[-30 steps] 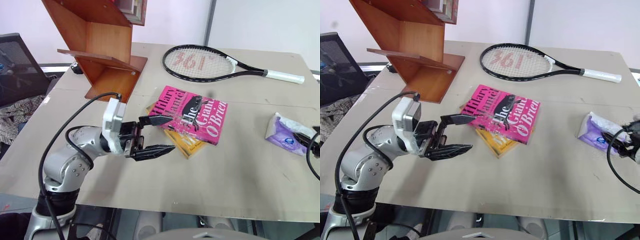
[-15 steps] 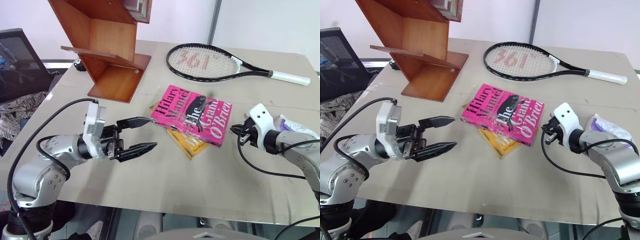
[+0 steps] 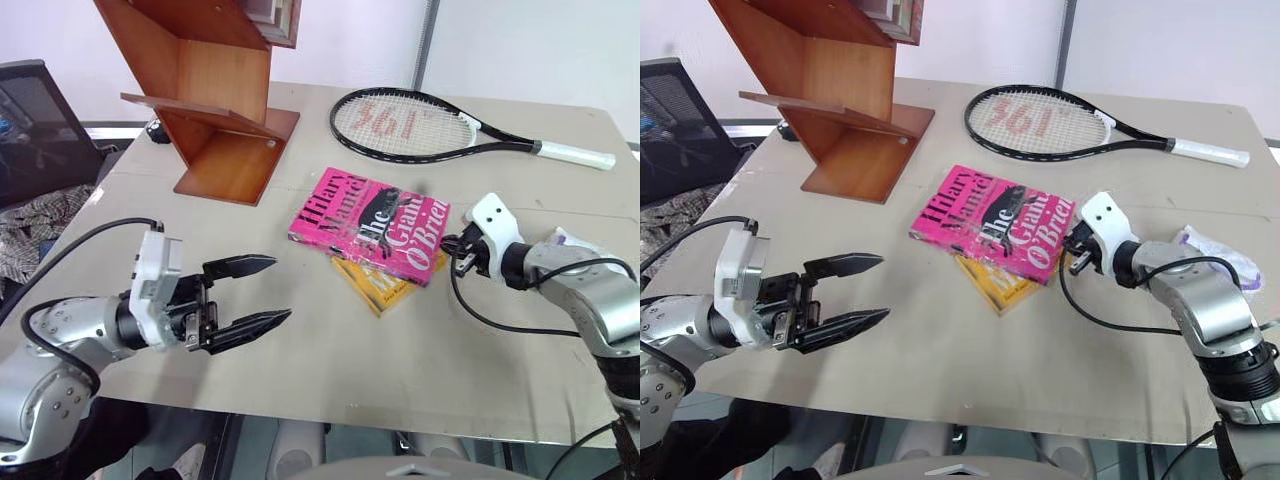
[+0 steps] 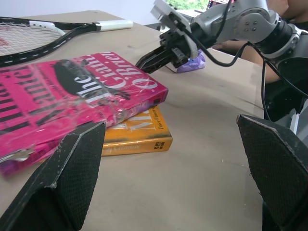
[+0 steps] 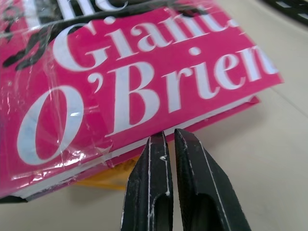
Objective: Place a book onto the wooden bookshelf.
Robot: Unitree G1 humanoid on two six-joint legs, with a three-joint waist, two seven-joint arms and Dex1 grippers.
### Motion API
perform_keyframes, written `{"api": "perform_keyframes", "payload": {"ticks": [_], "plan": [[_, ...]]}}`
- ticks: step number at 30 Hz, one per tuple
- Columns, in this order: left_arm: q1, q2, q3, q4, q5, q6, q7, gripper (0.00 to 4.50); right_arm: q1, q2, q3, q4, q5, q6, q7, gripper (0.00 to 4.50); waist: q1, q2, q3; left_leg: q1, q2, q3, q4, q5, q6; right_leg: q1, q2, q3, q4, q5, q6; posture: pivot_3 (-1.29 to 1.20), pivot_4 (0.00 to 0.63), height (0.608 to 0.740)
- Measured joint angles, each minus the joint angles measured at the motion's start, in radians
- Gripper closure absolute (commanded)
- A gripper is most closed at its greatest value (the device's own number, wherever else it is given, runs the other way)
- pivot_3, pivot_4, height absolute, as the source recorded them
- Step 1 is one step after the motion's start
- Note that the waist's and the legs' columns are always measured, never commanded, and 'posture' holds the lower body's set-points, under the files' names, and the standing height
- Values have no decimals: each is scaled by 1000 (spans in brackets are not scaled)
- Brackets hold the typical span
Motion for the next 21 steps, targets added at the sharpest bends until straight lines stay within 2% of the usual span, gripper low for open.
{"api": "perform_keyframes", "payload": {"ticks": [6, 14, 19, 21], "plan": [[45, -8, 12, -34, -1, -2, 23, 0, -69, 71, 77, 58, -67, -8, -3, 4416, -1, 0, 0, 0, 0, 0, -1, 0, 0, -1, 1, 0, 1, 0, 0, 0, 150, 740], [89, -49, 35, -38, -3, -1, 74, 0, -81, 133, 84, 87, -110, -49, -2, 4416, 0, 0, 0, 0, 0, 0, -1, 0, 0, 0, 0, 0, 1, 0, 0, 0, 150, 740], [66, -89, 26, -34, -11, 42, 198, 0, -38, 109, 72, 77, -122, -126, 26, 4416, 6, 0, 0, 0, 0, 0, -1, 0, 0, 0, 0, 0, 1, 0, 0, 0, 150, 740], [31, -119, -2, -34, -18, 85, 298, 0, 39, 47, 34, 58, -109, -170, 74, 3891, 21, 0, 0, 0, -1, 0, -1, 0, 0, 1, 0, 0, 0, 0, 0, 0, 150, 740]]}}
